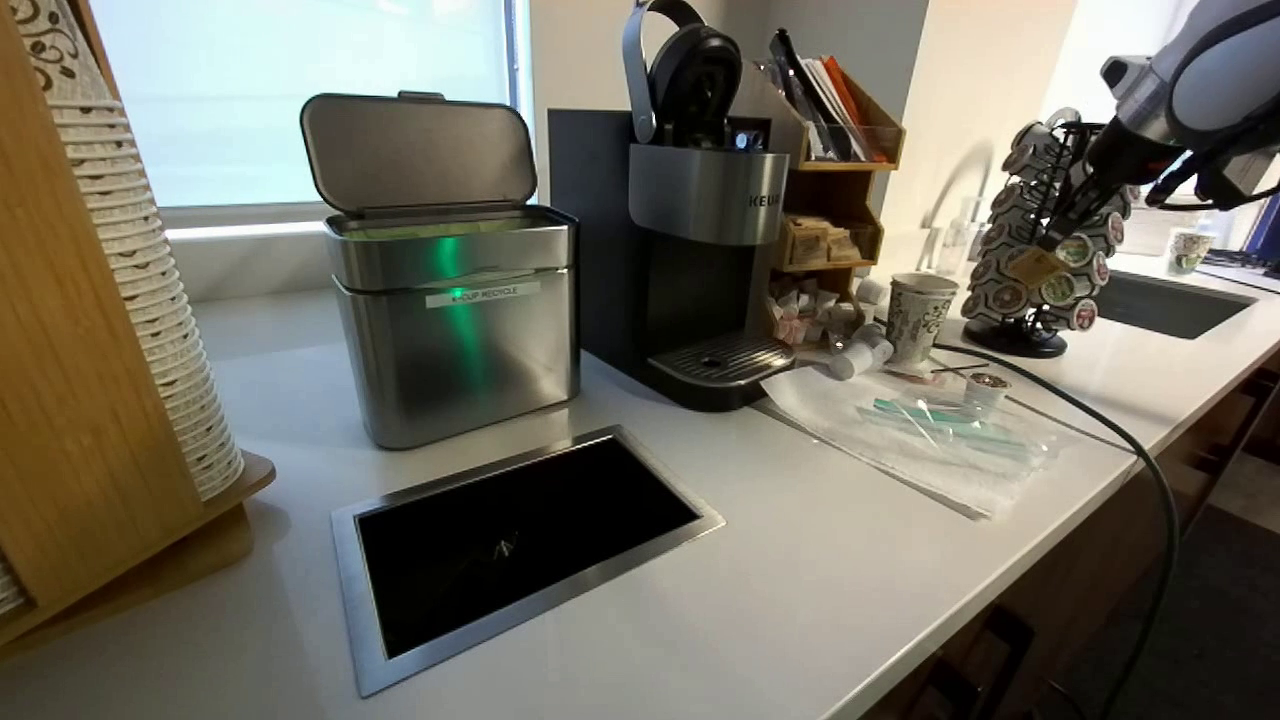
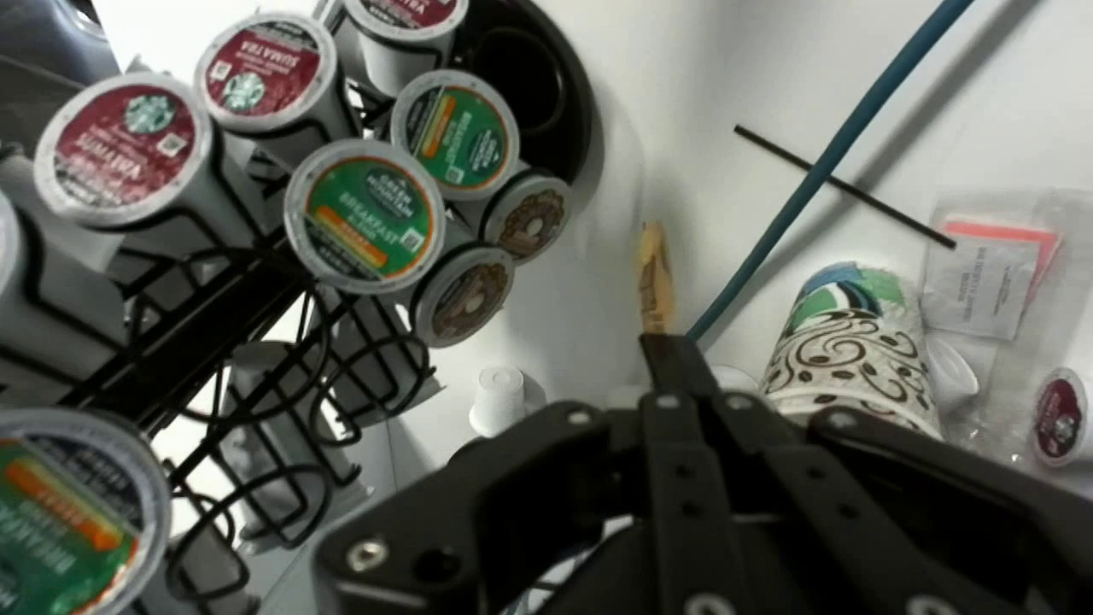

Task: Put the brown sachet in the middle shelf

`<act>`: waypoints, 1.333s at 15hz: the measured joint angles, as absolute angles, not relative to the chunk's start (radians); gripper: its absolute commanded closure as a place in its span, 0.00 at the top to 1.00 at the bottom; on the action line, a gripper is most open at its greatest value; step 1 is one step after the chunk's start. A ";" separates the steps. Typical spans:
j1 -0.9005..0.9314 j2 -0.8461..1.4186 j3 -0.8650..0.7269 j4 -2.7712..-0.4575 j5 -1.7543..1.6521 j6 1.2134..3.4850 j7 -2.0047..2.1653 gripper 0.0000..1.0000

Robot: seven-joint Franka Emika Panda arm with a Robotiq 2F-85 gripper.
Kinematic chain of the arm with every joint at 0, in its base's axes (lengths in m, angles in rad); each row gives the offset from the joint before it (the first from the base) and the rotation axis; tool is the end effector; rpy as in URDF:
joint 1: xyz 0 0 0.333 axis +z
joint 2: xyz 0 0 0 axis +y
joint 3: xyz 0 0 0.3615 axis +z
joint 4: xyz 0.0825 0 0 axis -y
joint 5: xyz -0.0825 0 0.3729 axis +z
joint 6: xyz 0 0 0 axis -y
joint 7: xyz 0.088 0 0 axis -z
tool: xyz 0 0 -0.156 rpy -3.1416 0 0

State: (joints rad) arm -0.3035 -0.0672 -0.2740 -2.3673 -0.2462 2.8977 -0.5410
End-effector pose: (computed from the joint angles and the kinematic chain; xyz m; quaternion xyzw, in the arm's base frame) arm 0.4671 -0.2922 0.4306 0.9510 0.0855 0.2185 0.2011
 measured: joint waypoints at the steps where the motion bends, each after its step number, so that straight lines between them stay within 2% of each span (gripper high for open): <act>1: -0.297 -0.080 -0.274 -2.368 -0.208 2.898 -0.592 0.00; 9: -0.104 -0.115 -0.330 -2.348 0.258 2.879 -1.136 0.00; 20: -0.092 0.004 -0.401 -2.222 0.563 2.714 -1.498 0.00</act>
State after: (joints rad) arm -0.0925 0.0041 -0.4013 -2.2218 0.5630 2.7145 -1.4979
